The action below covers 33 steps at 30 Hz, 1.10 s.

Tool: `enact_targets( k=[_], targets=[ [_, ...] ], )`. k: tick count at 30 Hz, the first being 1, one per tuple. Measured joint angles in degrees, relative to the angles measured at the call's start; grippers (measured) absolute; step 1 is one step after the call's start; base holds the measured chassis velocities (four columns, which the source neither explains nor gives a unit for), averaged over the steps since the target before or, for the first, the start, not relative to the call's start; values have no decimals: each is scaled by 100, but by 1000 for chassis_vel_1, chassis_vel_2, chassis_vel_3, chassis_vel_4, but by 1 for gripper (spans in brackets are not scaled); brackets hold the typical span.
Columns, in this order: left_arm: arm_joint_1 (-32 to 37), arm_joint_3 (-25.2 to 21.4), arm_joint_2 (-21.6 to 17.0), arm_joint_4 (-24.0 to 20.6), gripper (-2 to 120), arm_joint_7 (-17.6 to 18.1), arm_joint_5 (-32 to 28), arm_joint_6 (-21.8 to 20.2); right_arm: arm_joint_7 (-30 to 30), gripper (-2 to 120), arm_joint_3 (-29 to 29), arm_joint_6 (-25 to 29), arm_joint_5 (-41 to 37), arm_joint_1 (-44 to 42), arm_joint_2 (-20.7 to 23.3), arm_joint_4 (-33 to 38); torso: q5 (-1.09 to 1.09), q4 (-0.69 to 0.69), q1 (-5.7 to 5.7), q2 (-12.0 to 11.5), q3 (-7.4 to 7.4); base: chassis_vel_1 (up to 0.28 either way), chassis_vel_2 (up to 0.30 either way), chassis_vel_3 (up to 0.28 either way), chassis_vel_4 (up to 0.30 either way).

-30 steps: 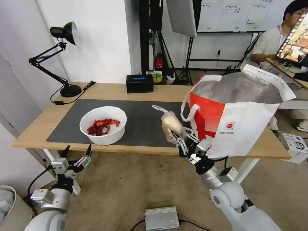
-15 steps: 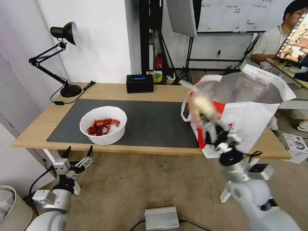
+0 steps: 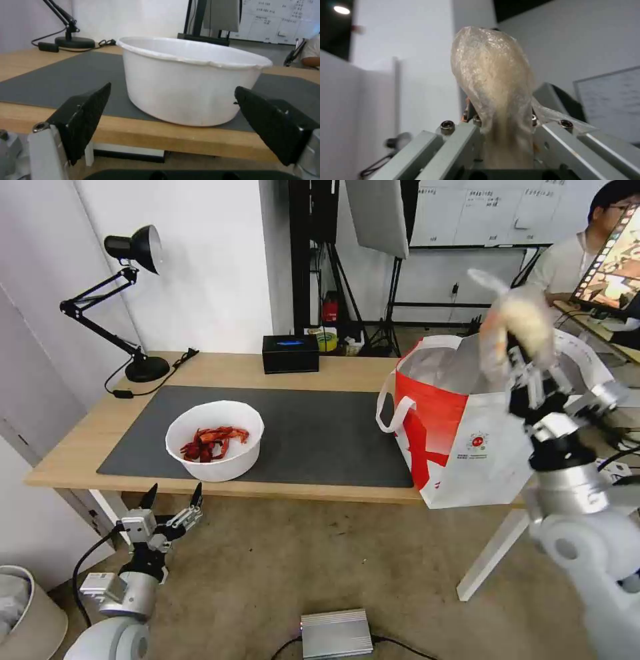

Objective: Pick up the trash from the table and place it into the takeout bag.

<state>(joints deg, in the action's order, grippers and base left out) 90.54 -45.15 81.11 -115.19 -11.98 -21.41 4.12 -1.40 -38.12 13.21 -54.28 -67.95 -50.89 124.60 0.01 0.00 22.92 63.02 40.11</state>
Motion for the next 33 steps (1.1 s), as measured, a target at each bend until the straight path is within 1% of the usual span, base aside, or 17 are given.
enact_targets(
  k=[1,4,5,7,8,10,12,15,16,17,18,21,22,25,26,29,33],
  targets=[
    [0,0,0,13,100,0,0,4,267,4,-14,-162,-61,128,120,-40,0,0,0,0,0,0,0,0,0],
    [-1,10,0,32,100,-2,1,23,667,4,-14,-492,-123,368,360,-104,1,0,0,0,0,0,0,0,0],
    [-1,10,0,32,100,-2,1,23,667,4,-14,-492,-123,368,360,-104,1,0,0,0,0,0,0,0,0],
    [-13,34,2,48,100,-3,1,31,1046,4,57,-909,-164,636,675,-170,0,0,0,0,0,0,0,0,0],
    [-13,34,2,48,100,-3,1,31,1046,4,57,-909,-164,636,675,-170,0,0,0,0,0,0,0,0,0],
    [-24,50,2,62,100,-4,2,36,1395,4,144,-1375,-292,843,944,-215,0,0,0,0,0,0,0,0,0],
    [-28,52,2,70,100,-4,2,41,1504,4,172,-1524,-343,899,1029,-234,0,0,0,0,0,0,0,0,0],
    [-32,54,-7,112,100,-6,-4,67,1935,4,281,-2103,-565,1102,1364,-308,0,0,0,0,0,0,0,0,0],
    [-32,54,-7,112,100,-6,-4,67,1935,4,281,-2103,-565,1102,1364,-308,0,0,0,0,0,0,0,0,0],
    [-33,52,-17,137,100,-9,-12,83,2178,4,336,-2396,-759,1206,1511,-359,0,0,0,0,0,0,0,0,0],
    [-33,52,-17,137,100,-9,-12,83,2178,4,336,-2396,-759,1206,1511,-359,0,0,0,0,0,0,0,0,0],
    [-48,54,-22,177,100,-14,-20,99,2691,4,440,-2855,-1304,1440,1704,-413,0,0,0,0,0,0,0,0,0],
    [-48,54,-22,177,100,-14,-20,99,2691,4,440,-2855,-1304,1440,1704,-413,0,0,0,0,0,0,0,0,0],
    [-69,71,-14,206,100,-18,-29,110,3106,4,577,-3292,-1818,1730,1791,-501,0,0,0,0,0,0,0,0,0],
    [-69,71,-14,206,100,-18,-29,110,3106,4,577,-3292,-1818,1730,1791,-501,0,0,0,0,0,0,0,0,0],
    [-76,129,-3,183,100,-19,-171,85,3480,4,733,-3739,-2404,2028,1820,-626,0,0,0,0,0,0,0,0,0],
    [-124,159,5,179,100,-17,-178,63,3695,5,842,-4062,-2708,2188,1797,-718,-1,0,0,0,0,0,0,0,0]
  ],
)
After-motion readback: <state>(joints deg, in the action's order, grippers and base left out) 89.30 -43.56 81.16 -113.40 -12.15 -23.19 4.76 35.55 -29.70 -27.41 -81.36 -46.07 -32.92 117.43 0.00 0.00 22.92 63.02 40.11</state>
